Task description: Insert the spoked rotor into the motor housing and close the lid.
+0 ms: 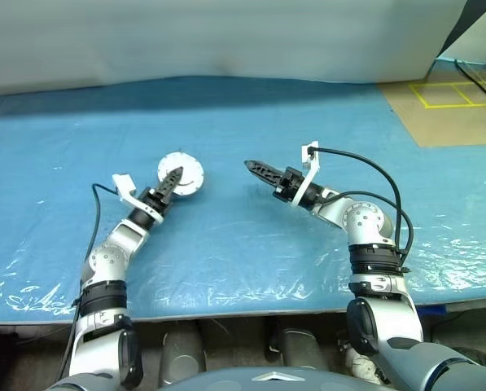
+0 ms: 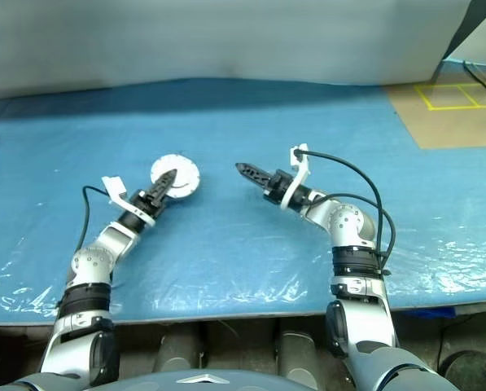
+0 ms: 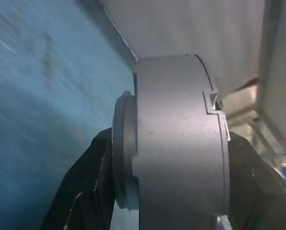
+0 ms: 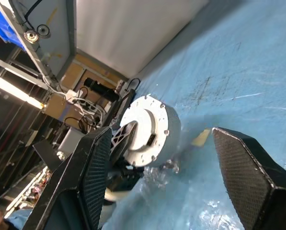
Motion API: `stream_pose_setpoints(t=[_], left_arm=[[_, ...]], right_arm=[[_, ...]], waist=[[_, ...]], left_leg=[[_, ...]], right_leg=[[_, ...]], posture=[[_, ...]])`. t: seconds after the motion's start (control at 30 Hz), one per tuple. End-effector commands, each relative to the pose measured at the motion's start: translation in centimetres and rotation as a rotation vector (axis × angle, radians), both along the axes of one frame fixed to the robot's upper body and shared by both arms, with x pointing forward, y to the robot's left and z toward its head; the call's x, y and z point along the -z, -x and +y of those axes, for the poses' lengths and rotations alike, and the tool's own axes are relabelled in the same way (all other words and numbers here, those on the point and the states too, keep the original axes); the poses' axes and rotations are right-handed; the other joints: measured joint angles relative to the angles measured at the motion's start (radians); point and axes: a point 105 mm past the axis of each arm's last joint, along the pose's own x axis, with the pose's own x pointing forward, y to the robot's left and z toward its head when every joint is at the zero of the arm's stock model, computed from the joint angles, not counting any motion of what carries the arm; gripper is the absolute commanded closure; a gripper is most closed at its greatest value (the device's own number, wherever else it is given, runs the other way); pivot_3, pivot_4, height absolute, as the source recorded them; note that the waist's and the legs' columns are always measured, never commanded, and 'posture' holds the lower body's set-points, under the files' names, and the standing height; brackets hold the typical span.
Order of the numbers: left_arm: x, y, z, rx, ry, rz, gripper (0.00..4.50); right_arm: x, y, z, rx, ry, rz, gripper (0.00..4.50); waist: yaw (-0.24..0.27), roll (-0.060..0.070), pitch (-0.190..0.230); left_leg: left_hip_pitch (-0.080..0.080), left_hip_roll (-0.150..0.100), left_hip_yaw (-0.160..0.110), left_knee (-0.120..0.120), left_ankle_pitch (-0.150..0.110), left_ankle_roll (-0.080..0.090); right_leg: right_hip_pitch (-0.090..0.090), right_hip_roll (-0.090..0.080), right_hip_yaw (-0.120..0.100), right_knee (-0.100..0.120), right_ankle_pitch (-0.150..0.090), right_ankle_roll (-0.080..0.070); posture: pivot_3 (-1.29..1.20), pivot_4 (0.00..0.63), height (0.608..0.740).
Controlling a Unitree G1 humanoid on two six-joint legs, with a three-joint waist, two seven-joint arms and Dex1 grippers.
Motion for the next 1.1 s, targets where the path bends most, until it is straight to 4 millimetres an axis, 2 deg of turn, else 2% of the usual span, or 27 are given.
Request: stream_pose_setpoints(t=[0.03, 0.27, 0.37, 0.5, 0.7, 0.73, 0.9, 1.1], left_arm=[[-1.4, -1.5, 2.5, -0.145, -0.056, -0.032, 1.97], [-1.9, -2.8, 7.7, -0.444, -0.034, -0.025, 1.97], [-1.9, -2.7, 8.8, -0.497, -0.035, -0.027, 1.97], [-1.7, -2.4, 9.0, -0.488, -0.025, -0.036, 1.97], [-1.6, -1.8, 9.9, -0.532, -0.118, -0.054, 0.16], [-1.8, -1.6, 10.1, -0.54, -0.123, -0.07, 0.03], [-4.1, -0.2, 11.7, -0.577, -0.104, -0.213, 0.03], [-4.9, 0.9, 12.9, -0.574, -0.15, -0.259, 0.03]], right_arm=[[-0.6, 0.1, -0.1, 0.008, -0.017, -0.033, 1.04], [-0.4, 0.2, 0.0, 0.012, -0.021, -0.029, 1.04], [-0.3, 0.3, 0.0, 0.009, -0.02, -0.027, 1.04], [-0.3, 0.2, 0.2, 0.005, -0.02, -0.025, 1.04], [-0.1, 0.1, 0.4, 0.002, -0.011, -0.023, 1.0], [-0.1, 0.0, 0.4, 0.002, -0.009, -0.021, 1.0], [0.3, -0.2, 0.4, 0.007, 0.003, -0.011, 1.0], [0.4, -0.5, 0.2, 0.019, 0.012, -0.005, 1.0]], waist=[[0.001, 0.0, 0.0], [-0.001, -0.002, 0.0], [0.0, -0.003, 0.0], [0.002, -0.004, 0.001], [0.002, -0.006, 0.001], [0.0, -0.006, 0.001], [0.0, -0.006, 0.001], [0.002, -0.006, 0.001]], left_leg=[[0.0, 0.0, 0.0, 0.0, 0.0, 0.0], [0.0, 0.0, -0.001, 0.001, 0.0, 0.0], [-0.001, 0.0, -0.001, 0.001, 0.0, 0.0], [-0.002, 0.0, -0.001, 0.001, 0.0, 0.0], [-0.001, 0.0, -0.002, 0.002, 0.0, 0.0], [0.0, 0.0, -0.002, 0.002, 0.0, 0.0], [0.0, 0.0, -0.002, 0.002, 0.0, 0.0], [0.0, 0.0, -0.002, 0.002, 0.0, 0.0]], right_leg=[[0.0, 0.0, 0.0, 0.0, 0.0, 0.0], [0.0, 0.0, 0.0, 0.001, 0.0, 0.0], [0.0, 0.0, 0.0, 0.001, 0.0, 0.0], [0.0, 0.0, -0.001, 0.0, 0.0, 0.0], [0.001, 0.0, -0.001, 0.0, 0.0, 0.0], [0.001, 0.0, -0.001, 0.001, 0.0, 0.0], [0.001, 0.0, -0.001, 0.001, 0.0, 0.0], [0.001, 0.0, -0.001, 0.001, 0.0, 0.0]], posture=[[0.0, 0.15, 0.74], [0.0, 0.15, 0.74], [0.0, 0.15, 0.74], [0.0, 0.15, 0.74], [0.0, 0.15, 0.74], [0.0, 0.15, 0.74], [0.0, 0.15, 0.74], [0.0, 0.15, 0.74]])
